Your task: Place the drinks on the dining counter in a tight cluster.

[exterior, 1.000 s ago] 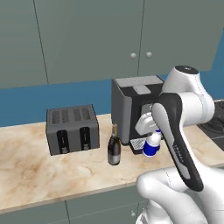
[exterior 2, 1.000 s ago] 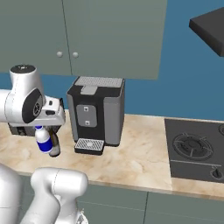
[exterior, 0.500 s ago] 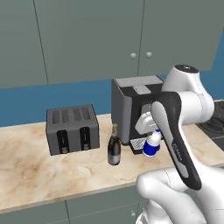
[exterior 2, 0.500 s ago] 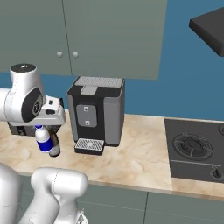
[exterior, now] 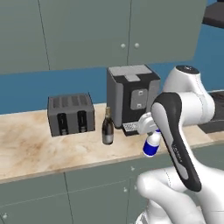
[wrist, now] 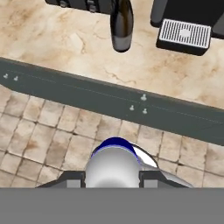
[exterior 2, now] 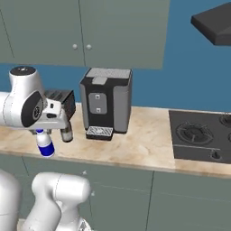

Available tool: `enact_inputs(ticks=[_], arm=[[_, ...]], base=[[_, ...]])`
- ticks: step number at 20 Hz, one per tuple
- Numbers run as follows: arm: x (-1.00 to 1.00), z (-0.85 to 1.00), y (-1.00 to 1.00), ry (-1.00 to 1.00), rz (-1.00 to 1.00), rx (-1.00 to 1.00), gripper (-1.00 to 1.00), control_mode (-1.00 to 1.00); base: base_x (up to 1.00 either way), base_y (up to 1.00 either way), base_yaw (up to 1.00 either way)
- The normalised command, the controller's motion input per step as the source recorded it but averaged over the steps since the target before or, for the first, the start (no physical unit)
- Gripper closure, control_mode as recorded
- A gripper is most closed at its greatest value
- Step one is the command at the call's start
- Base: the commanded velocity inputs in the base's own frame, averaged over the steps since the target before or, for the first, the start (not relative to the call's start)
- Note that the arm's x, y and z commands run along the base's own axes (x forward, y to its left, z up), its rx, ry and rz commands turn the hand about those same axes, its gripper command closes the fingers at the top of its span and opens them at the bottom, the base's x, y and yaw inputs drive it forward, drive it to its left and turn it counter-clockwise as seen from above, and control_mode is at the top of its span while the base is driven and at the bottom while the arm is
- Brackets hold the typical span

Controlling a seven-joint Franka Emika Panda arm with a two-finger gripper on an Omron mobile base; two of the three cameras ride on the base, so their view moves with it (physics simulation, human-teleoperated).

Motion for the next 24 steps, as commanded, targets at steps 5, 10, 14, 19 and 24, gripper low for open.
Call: enact_inputs(ticks=[5, 10, 14, 19, 24], arm=[[0.0, 0.0, 0.0, 0.0, 0.0, 0.0, 1.0, 1.0], [0.0, 0.0, 0.0, 0.0, 0.0, 0.0, 1.0, 1.0], [0.0, 0.0, 0.0, 0.0, 0.0, 0.0, 1.0, 1.0], [0.0, 0.0, 0.0, 0.0, 0.0, 0.0, 1.0, 1.0], [0.0, 0.0, 0.0, 0.0, 0.0, 0.0, 1.0, 1.0]], base=[[-0.47, 0.42, 0.24], [-0.2, 0.39, 0.68], [-0.03, 0.4, 0.93], [0.0, 0.37, 0.97], [0.0, 0.39, 0.97]])
